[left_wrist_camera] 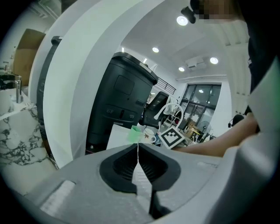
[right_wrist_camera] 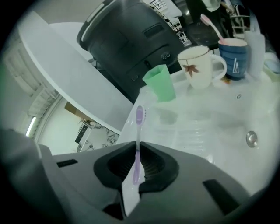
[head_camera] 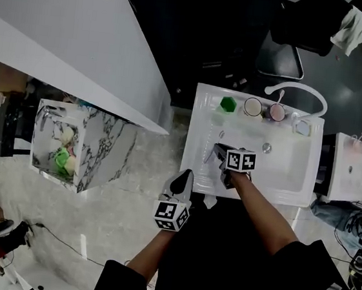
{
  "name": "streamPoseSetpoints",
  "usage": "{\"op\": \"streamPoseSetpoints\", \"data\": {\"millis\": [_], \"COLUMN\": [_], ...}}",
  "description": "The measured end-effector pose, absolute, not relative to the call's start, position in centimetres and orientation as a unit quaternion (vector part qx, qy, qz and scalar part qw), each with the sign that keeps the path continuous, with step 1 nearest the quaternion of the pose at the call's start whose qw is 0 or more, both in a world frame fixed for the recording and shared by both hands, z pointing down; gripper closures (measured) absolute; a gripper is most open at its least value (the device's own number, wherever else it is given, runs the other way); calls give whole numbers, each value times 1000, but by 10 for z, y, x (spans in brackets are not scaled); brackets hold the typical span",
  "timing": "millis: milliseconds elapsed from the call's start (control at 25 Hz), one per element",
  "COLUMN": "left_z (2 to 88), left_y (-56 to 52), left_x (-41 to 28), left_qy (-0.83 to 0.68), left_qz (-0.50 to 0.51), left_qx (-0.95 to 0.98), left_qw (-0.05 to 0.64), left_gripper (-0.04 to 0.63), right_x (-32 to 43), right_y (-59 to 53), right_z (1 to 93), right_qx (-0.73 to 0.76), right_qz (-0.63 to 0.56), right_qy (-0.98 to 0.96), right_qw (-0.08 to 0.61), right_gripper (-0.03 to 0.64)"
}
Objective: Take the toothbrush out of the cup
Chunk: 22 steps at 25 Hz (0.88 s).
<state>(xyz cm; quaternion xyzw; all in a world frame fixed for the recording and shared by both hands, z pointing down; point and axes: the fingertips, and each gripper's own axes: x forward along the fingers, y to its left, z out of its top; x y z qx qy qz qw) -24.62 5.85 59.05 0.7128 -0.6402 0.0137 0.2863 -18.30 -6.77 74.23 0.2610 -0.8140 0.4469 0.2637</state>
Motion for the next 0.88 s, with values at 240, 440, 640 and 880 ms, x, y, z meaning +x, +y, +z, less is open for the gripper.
{"op": "streamPoseSetpoints", "data": {"millis": [240, 440, 640, 880], "left_z": [597, 598, 601, 605], "left_y": [62, 57, 53, 45], "left_x": [-261, -275, -286, -289], "left_qy": [-621, -615, -613, -612], "left_qz": [17, 18, 13, 15], "left_qx": [727, 732, 732, 733], "left_qw": [292, 293, 297, 296], "left_gripper": [572, 572, 572, 572], "right_x": [-195, -206, -210, -213], "right_y": [-80, -78, -83, -92], "right_z": [781, 805, 815, 810], "right_qx": [313, 325, 350, 355], "right_qz": [502, 505, 480, 474], "right_qy": [-765, -749, -745, -753], "right_qw": [255, 281, 302, 287], "right_gripper": [583, 584, 583, 578]}}
